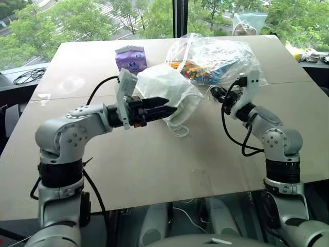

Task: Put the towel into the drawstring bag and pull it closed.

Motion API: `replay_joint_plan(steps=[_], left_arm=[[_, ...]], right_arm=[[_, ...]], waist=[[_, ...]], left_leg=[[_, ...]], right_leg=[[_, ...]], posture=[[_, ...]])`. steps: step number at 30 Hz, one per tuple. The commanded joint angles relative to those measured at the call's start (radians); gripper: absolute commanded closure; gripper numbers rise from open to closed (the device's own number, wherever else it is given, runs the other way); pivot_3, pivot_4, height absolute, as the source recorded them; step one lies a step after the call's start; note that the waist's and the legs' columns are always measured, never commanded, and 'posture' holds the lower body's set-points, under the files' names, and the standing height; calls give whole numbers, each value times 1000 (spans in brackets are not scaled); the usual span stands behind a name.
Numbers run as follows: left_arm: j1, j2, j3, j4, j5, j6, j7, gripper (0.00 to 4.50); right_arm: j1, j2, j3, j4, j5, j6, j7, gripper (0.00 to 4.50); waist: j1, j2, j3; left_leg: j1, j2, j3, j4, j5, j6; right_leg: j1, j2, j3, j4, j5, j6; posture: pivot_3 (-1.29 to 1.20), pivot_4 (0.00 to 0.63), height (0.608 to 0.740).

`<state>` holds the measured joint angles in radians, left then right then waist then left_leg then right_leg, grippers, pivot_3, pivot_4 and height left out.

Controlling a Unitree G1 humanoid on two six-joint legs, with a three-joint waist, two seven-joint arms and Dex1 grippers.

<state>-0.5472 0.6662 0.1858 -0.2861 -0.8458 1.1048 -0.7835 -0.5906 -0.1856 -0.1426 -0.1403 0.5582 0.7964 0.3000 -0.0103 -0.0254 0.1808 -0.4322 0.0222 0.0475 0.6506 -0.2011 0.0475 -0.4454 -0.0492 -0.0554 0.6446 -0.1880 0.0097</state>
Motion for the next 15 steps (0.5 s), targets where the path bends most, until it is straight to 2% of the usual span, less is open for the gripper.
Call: replay_joint_plan(steps=[1, 5, 8, 10, 12, 15], left_arm=[[46, 36, -61, -92, 22, 1, 12, 1473], [123, 57, -188, -129, 133, -29, 73, 1473], [183, 50, -244, -79, 280, -135, 157, 1473], [247, 2, -209, -64, 319, -209, 208, 1473], [313, -65, -152, -98, 282, -251, 220, 1473], [366, -147, -132, -125, 272, -298, 241, 1473]], right_arm=[[-20, 7, -19, -33, 22, -4, -15, 4500], [-32, 12, -16, -25, 20, -8, -18, 4500], [-34, 15, -16, -28, 21, -9, -23, 4500], [-29, 17, -16, -40, 23, -7, -28, 4500], [-24, 21, -20, -48, 27, -6, -36, 4500], [-19, 27, -15, -51, 29, -4, -38, 4500]], waist=[[-1, 0, 0], [0, 0, 0], [-1, 0, 0], [-3, 0, 0], [-4, 0, 0], [1, 0, 0]], left_leg=[[0, 0, 0, 0, 0, 0], [1, 0, 1, 0, 0, 0], [0, 0, 1, 0, 0, 0], [1, 0, 1, -1, 0, 0], [0, 1, 2, -2, 0, 0], [-1, 1, 2, -2, 0, 0]], right_leg=[[0, 0, 0, 0, 0, -1], [1, 0, 1, 0, -1, -4], [0, 0, 2, 0, 1, 0], [-1, 1, 2, 0, 1, 0], [-2, 0, 3, 0, 1, 0], [-2, -4, 3, 0, 1, 0]], posture=[[0, 150, 740], [0, 150, 740], [0, 150, 740], [0, 150, 740], [0, 150, 740], [0, 150, 740]])
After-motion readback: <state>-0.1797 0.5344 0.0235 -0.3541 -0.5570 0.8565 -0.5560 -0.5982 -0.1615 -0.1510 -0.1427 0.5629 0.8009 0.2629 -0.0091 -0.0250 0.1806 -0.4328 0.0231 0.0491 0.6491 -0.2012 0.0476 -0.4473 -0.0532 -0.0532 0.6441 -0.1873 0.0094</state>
